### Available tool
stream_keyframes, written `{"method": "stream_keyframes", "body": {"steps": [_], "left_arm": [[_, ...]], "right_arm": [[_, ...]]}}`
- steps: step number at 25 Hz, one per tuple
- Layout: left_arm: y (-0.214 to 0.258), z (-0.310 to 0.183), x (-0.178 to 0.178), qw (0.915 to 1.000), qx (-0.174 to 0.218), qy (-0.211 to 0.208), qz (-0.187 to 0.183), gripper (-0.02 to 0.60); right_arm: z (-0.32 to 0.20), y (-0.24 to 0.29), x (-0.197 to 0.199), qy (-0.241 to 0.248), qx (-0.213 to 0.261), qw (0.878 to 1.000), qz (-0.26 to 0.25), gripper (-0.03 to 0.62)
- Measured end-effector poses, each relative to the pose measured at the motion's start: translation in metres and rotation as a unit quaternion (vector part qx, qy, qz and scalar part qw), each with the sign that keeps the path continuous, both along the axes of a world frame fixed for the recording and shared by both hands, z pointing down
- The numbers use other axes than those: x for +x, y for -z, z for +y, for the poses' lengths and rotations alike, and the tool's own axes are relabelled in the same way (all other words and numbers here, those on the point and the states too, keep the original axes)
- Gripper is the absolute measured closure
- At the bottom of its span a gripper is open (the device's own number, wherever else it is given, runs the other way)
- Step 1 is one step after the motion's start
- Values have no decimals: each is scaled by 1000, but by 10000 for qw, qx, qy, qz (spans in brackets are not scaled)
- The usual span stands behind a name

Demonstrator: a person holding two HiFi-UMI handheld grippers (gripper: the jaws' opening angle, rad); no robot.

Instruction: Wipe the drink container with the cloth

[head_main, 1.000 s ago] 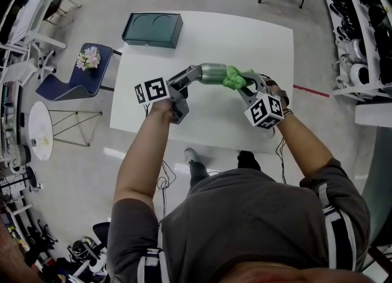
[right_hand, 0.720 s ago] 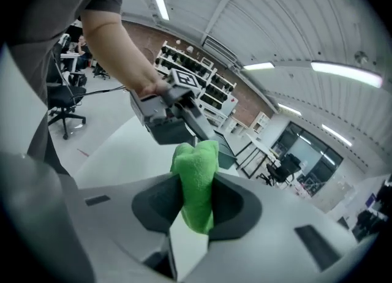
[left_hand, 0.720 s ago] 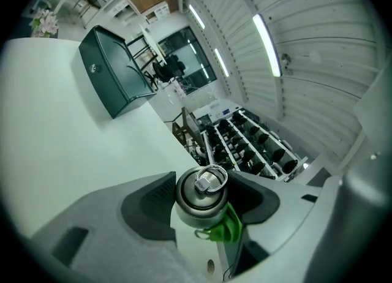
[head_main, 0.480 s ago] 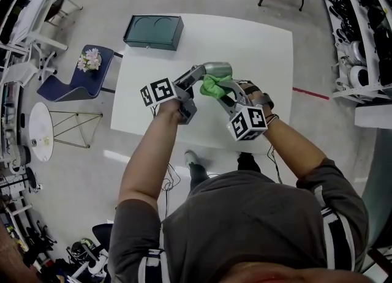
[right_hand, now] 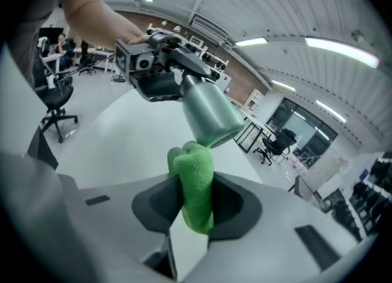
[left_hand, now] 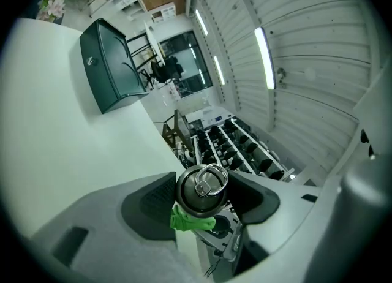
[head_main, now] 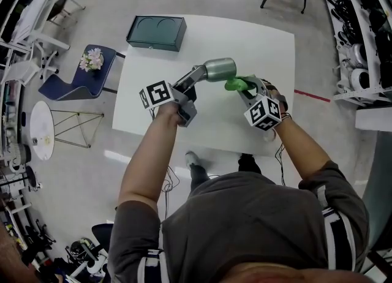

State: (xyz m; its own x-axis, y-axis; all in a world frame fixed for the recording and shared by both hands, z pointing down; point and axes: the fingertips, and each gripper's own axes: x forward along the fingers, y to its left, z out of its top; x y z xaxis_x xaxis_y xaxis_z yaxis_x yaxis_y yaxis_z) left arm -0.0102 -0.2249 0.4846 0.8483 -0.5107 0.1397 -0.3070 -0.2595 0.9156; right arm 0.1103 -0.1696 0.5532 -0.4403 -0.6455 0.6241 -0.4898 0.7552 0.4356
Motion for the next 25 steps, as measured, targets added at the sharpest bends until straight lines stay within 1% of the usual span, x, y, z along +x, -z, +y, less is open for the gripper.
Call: {"method": "stream_keyframes", "body": {"steps": [2, 4, 6, 8, 10, 13, 16, 20, 23, 25], "left_arm": [[4, -3, 0, 9999, 13, 80, 135, 334], [8, -4, 2, 9993, 4, 175, 326, 334], [12, -1, 9, 9983, 0, 208, 545, 334], [15, 4, 21, 9971, 38, 127, 754, 334], [16, 9, 28, 9964, 58, 73, 847, 334], [13, 8, 25, 9965, 37, 141, 820, 334], [14, 5, 15, 9970, 74, 194, 740, 334], [19, 2, 5, 9974, 204, 176, 670, 334], [16, 6, -1, 9985, 400, 41, 364, 334], [14, 11, -3, 9979, 635, -145, 32, 334]], "right_arm": [[-6, 5, 5, -288, -178, 9988, -356, 500], [-2, 6, -8, -492, -569, 9922, -998, 502], [7, 5, -31, -642, -1075, 9758, -1791, 502], [10, 6, -52, -744, -1461, 9546, -2487, 502], [6, 7, -61, -851, -1665, 9370, -2950, 501], [-1, 8, -51, -1082, -1782, 9192, -3340, 500], [-8, 7, -26, -1359, -1719, 9122, -3463, 500], [-22, 10, 18, -1813, -1561, 9013, -3611, 502], [-34, 30, 50, -1989, -1375, 8923, -3813, 502], [-42, 57, 58, -1908, -1293, 8867, -4008, 502]]}}
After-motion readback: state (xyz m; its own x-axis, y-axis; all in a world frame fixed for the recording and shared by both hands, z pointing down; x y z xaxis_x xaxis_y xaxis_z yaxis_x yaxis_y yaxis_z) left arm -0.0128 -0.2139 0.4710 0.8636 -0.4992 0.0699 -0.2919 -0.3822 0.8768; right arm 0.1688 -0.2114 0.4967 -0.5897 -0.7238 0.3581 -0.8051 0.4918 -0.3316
